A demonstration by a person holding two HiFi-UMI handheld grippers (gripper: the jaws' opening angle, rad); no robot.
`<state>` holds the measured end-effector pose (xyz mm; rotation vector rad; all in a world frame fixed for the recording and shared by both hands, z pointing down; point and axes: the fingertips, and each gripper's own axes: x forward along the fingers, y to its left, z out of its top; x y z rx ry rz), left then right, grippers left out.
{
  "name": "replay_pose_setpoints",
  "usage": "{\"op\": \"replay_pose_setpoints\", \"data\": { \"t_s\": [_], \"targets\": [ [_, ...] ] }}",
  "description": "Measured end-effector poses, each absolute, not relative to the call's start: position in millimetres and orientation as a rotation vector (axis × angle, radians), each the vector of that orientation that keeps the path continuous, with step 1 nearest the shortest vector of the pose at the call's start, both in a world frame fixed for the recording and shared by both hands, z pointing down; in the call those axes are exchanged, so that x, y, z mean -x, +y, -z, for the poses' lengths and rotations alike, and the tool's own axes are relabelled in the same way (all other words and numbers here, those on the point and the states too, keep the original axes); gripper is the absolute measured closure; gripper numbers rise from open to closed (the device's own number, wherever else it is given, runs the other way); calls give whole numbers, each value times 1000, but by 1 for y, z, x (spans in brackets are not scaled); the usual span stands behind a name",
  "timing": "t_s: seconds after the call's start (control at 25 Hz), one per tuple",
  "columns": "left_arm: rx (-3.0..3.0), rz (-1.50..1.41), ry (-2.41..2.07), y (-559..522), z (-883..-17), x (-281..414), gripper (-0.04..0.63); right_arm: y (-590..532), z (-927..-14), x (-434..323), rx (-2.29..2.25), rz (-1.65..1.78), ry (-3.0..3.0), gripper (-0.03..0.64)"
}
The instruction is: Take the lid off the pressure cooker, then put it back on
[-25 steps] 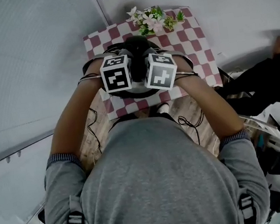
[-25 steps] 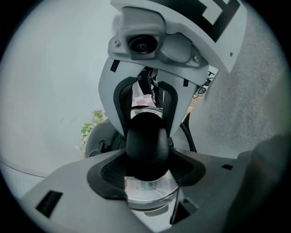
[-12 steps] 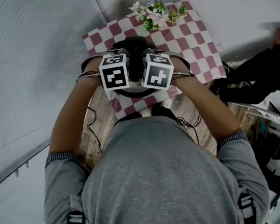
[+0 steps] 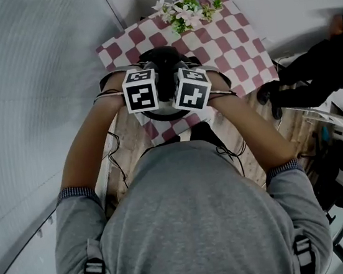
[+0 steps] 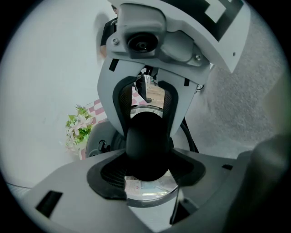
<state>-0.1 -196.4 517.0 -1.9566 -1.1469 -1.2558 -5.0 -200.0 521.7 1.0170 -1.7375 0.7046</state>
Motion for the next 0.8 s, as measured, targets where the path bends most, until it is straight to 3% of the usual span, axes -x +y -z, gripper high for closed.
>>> {"op": "replay_pose_setpoints", "data": {
  "t_s": [0.8],
  "targets": [
    [1924, 1200, -1279, -198, -530, -7, 295, -203, -536, -3, -1069, -823, -1646, 325]
  ]
}}
